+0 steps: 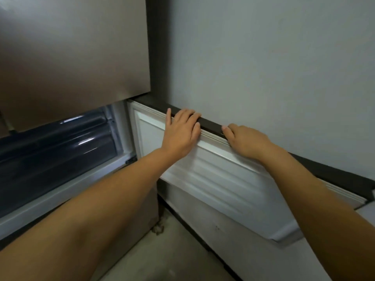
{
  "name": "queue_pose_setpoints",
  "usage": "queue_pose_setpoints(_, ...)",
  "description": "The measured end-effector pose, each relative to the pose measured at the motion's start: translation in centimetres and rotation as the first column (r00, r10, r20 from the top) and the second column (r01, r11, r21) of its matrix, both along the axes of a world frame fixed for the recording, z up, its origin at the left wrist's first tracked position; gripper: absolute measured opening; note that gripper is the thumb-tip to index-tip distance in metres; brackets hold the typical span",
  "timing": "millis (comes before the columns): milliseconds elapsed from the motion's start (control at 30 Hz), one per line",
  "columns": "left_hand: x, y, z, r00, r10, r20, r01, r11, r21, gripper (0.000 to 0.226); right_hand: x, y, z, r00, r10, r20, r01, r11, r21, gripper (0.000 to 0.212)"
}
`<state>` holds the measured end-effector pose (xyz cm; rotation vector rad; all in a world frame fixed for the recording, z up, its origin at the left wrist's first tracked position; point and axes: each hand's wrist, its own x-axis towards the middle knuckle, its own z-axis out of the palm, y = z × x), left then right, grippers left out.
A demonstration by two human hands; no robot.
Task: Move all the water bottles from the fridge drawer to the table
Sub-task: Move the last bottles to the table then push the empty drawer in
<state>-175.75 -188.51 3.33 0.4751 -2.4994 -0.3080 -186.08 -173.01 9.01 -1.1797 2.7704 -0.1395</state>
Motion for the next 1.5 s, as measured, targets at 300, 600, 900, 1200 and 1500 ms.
queue_pose_setpoints(300,2.5,1.1,0.8,0.999,0.006,0.035,-0.008,0.999,0.05,0.044,1.8,1.7,2.0,0.964,0.134,0.229,-0.164,0.979,0.118,0.057)
queue_pose_setpoints(600,13.3,4.8,3.3,0.983,0.022,0.18,-0.062,0.974,0.22,0.051,11.9,3.1,2.7,0.841,0.184,0.508,-0.205,0.979,-0.013,0.05)
queue_pose_setpoints(900,27.6,10.1,7.6,0.815,0.073,0.574,-0.233,0.95,0.21,0.07,20.4,-1.0,-3.8,0.873,0.472,0.123,-0.442,0.872,-0.211,0.047)
queue_pose_setpoints(1200,39.4,7.8,3.5,0.57,0.545,0.614,-0.407,0.837,-0.365,0.059,27.6,-9.0,-5.3,0.815,0.578,-0.044,-0.572,0.791,-0.217,0.061)
queue_pose_setpoints(1500,41.8,0.1,-0.9,0.444,0.775,0.45,-0.613,0.629,-0.478,0.071,30.9,-15.8,-7.8,0.752,0.623,-0.216,-0.655,0.743,-0.136,0.084)
